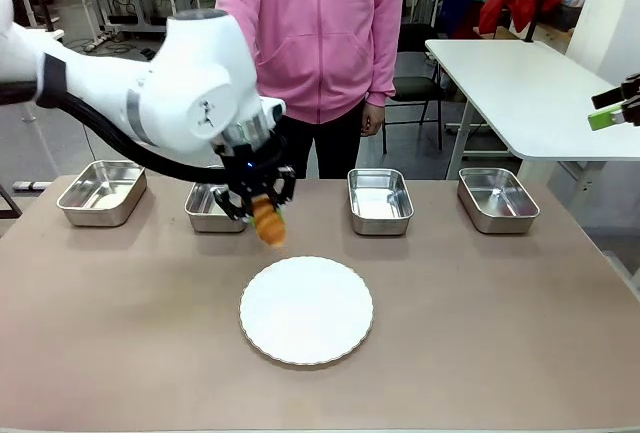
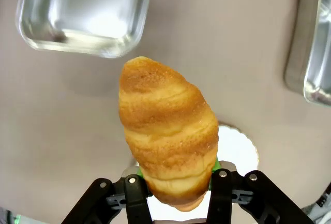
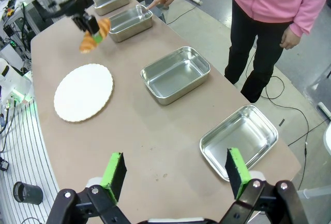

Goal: Place the bread in the container.
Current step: Place the Butter Roll into the Airtight Container indicated by the human.

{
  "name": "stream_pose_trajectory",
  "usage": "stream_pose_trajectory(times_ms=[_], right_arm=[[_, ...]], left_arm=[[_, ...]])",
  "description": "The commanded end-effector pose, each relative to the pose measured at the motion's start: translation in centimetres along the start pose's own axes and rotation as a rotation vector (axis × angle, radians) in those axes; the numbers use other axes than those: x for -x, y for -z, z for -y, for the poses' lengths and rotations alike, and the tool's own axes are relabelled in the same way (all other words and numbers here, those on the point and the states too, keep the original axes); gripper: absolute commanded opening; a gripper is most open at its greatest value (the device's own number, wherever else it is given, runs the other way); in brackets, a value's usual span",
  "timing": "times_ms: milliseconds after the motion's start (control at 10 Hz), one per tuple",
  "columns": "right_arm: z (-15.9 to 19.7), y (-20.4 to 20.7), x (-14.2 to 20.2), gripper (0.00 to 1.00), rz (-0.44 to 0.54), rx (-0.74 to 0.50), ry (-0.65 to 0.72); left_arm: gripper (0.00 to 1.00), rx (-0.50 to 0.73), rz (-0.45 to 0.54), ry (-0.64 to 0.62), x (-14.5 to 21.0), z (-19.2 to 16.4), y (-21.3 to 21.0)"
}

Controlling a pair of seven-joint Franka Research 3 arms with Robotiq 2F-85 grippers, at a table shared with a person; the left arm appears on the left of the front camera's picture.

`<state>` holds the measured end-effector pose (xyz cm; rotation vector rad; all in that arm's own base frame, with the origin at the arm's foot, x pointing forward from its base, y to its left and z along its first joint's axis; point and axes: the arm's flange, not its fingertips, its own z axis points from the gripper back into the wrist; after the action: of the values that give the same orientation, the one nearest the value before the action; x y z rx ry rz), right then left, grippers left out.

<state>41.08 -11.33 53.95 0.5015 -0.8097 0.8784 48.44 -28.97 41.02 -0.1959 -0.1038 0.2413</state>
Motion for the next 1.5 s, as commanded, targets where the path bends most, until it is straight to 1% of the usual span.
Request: stream_pose_trajectory(times_ms=[0, 200, 300, 400, 500, 700, 800, 900, 1000, 1300, 1400], right_arm=[[-0.1, -0.1, -0.2, 1.00, 0.011, -0.003, -0.006], [-0.1, -0.1, -0.2, 1.00, 0.011, -0.003, -0.006], [-0.1, -0.1, -0.2, 1.00, 0.011, -0.003, -0.006], [-0.1, -0.1, -0.2, 1.00, 0.011, -0.003, -0.006], [-0.1, -0.1, -0.2, 1.00, 0.011, -0.003, -0.006], [-0.1, -0.1, -0.2, 1.00, 0.011, -0.003, -0.006], [-0.1, -0.1, -0.2, 1.00, 0.011, -0.003, -0.006], [-0.1, -0.1, -0.2, 1.00, 0.011, -0.003, -0.006], [-0.1, -0.1, -0.2, 1.00, 0.011, -0.003, -0.006], [-0.1, -0.1, -0.2, 1.00, 0.011, -0.003, -0.006], [-0.1, -0.1, -0.2, 1.00, 0.011, -0.003, -0.006]], left_arm=[[0.43, 0.071, -0.032, 0.096, -4.6, -2.3, -0.9], [0.43, 0.072, -0.038, 0.188, -9.4, -3.8, -1.0], [0.43, 0.071, -0.060, 0.232, -11.6, -4.3, -0.6], [0.43, 0.038, -0.064, 0.267, -13.4, -4.6, 0.6], [0.43, 0.036, -0.072, 0.311, -14.9, -4.7, 1.6], [0.43, 0.024, -0.089, 0.335, -17.0, -5.3, 3.1], [0.43, 0.034, -0.097, 0.332, -17.5, -5.6, 3.5], [0.43, 0.013, -0.095, 0.302, -17.3, -5.9, 3.6], [0.99, -0.015, -0.081, 0.332, -17.3, -5.8, 3.4], [1.00, 0.001, -0.078, 0.370, -17.0, -5.6, 2.6], [1.00, 0.007, -0.070, 0.365, -16.8, -5.8, 2.4]])
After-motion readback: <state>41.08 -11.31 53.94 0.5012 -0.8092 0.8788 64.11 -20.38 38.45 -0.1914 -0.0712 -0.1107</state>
